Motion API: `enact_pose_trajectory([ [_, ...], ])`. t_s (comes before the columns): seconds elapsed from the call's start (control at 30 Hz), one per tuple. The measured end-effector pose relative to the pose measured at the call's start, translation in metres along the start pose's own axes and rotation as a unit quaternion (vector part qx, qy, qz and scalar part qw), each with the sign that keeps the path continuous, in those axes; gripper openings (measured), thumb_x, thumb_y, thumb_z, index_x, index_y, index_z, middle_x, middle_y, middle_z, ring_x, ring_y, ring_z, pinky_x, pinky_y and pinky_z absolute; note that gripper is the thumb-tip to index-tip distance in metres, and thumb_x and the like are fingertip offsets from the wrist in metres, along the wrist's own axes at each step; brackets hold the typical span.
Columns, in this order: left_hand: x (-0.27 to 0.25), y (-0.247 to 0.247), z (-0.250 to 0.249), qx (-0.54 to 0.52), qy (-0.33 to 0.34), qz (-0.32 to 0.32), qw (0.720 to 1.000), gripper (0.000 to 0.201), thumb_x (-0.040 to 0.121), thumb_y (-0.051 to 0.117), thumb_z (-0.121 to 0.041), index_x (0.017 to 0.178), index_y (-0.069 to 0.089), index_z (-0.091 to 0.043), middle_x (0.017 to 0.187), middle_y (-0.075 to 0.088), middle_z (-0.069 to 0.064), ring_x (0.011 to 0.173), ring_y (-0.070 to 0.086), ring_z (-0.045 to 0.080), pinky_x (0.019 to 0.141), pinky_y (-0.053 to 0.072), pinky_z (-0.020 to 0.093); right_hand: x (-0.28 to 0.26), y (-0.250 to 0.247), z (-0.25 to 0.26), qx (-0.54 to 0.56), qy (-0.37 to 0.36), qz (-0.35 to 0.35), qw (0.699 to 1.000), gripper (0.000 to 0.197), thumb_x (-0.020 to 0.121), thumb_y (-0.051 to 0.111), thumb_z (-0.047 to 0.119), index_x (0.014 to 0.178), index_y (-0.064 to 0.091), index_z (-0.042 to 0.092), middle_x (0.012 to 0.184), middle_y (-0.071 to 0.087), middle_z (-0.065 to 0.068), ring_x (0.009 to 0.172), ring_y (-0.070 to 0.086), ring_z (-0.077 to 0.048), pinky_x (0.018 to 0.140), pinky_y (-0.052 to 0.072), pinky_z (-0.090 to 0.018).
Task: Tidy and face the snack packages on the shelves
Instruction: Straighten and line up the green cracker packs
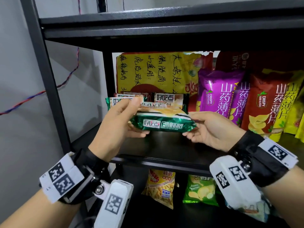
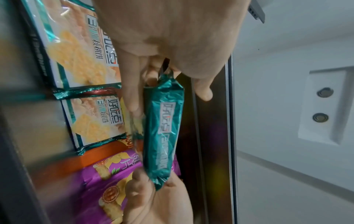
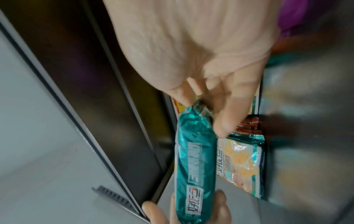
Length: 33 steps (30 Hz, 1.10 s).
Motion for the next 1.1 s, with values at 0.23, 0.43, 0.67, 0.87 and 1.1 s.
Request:
enact_pose_trajectory([
  [0.23,-0.009,0.008,-0.006,0.097,0.103,-0.006,0.990,0.035,0.078,0.074,-0.037,0.080,0.044,-0.019,0.092,0.059,0.015,0.093,0.061,0.038,0.083,0.049,0.057,-0.003,0.016,0.004,0.020,-0.076,0.103,0.992,0.043,0.079,0.067,0.029,0.118,0.064,0.010,0.102,0.075,-0.015,0.067,0.073,-0.025,0.046,0.051,-0.023],
  [0.43,-0.007,0.002,-0.003,0.236,0.097,-0.086,0.963,0.028,0.082,0.080,-0.022,0.095,0.055,-0.025,0.108,0.060,-0.005,0.110,0.055,0.024,0.097,0.051,0.047,-0.005,0.015,0.017,-0.028,-0.177,0.031,0.983,0.027,0.083,0.069,0.012,0.107,0.065,0.000,0.088,0.074,-0.018,0.058,0.067,-0.027,0.040,0.046,-0.024],
  [0.67,-0.015,0.050,-0.007,0.166,0.084,0.036,0.982,0.085,0.073,0.077,-0.057,0.144,0.039,-0.029,0.140,0.055,-0.010,0.130,0.052,0.006,0.109,0.044,0.034,-0.025,0.039,0.047,-0.281,-0.360,-0.108,0.883,0.017,0.078,0.078,0.014,0.090,0.068,0.021,0.070,0.070,0.017,0.057,0.062,0.005,0.053,0.052,-0.019],
  [0.87,-0.002,0.039,-0.012,-0.027,0.083,-0.052,0.995,0.066,0.074,0.081,-0.035,0.131,0.052,-0.018,0.120,0.070,0.005,0.114,0.067,0.022,0.101,0.052,0.052,-0.027,0.075,0.024,-0.355,-0.342,0.057,0.868,0.093,0.079,0.076,0.006,0.150,0.031,0.046,0.159,0.033,0.010,0.139,0.040,-0.005,0.106,0.048,-0.037],
  [1.1,0.008,0.003,0.016,-0.252,0.004,-0.045,0.967,0.056,0.088,0.064,-0.018,0.140,0.049,-0.002,0.130,0.065,0.021,0.109,0.069,0.037,0.075,0.061,0.046,-0.031,0.040,0.050,-0.278,-0.410,-0.123,0.860,0.045,0.088,0.070,0.011,0.130,0.062,0.025,0.115,0.059,0.010,0.088,0.058,0.002,0.076,0.043,-0.009],
])
Point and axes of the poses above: each hand's wrist, its own x-axis towards the middle knuckle, its own y-axis out of the palm, z = x × y, the point moved 8 cm from there along x, towards the middle knuckle
